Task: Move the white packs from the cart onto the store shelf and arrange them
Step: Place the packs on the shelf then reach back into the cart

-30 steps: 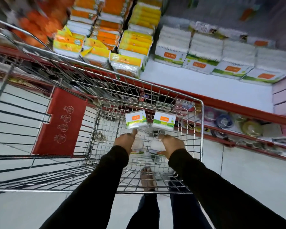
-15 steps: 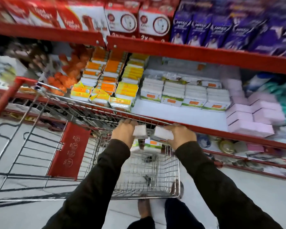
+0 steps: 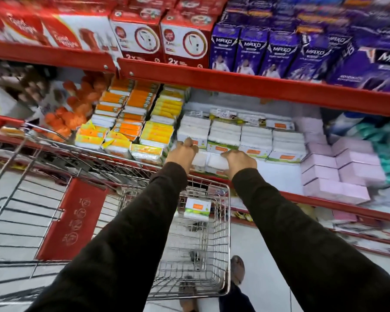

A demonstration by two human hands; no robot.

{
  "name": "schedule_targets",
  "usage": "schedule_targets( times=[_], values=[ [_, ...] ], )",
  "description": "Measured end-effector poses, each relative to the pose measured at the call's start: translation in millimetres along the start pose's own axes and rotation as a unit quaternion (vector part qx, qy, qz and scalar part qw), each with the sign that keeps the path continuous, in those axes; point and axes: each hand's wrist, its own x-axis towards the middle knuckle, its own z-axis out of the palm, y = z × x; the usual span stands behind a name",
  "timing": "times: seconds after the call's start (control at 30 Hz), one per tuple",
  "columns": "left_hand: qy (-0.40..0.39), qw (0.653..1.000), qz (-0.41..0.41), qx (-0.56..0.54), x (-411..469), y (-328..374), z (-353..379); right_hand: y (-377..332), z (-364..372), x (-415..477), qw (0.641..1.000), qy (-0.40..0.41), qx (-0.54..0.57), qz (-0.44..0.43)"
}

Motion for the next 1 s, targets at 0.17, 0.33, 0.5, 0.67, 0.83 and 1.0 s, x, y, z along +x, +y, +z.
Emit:
schedule_targets(
  times=[0.17, 0.33, 0.5, 0.67, 0.83, 1.0],
  values=[
    [-0.017, 0.999, 0.002, -0.028, 6.5, -9.1, 17.5, -0.2, 10.7, 12.3, 1.0, 0.01, 0.004, -0.013],
    [0.1, 0.994, 0.034, -0.033, -17.6, -11.4, 24.9, 2.9, 23.2, -10.0, 0.982, 0.127, 0.13, -0.054],
    [0.163, 0.983, 0.077, -0.031, -62.1, -16.5, 74.8, -19.2, 67.9, -44.0, 0.978, 0.058, 0.168, -0.11],
    [-0.041, 0.993, -0.033, -0.109, -80.2, -41.0, 140.4, -37.0, 127.2, -29.7, 0.982, -0.136, 0.091, -0.095],
    [-0.24, 0.96, -0.113, -0.086, -68.7, -71.3, 219.8, -46.4, 193.5, 8.1, 0.974, -0.217, 0.034, -0.052],
    [-0.309, 0.944, -0.089, -0.079, -41.9, -92.6, 288.1, -53.7, 249.7, 37.2, 0.972, -0.233, 0.007, -0.013]
  ],
)
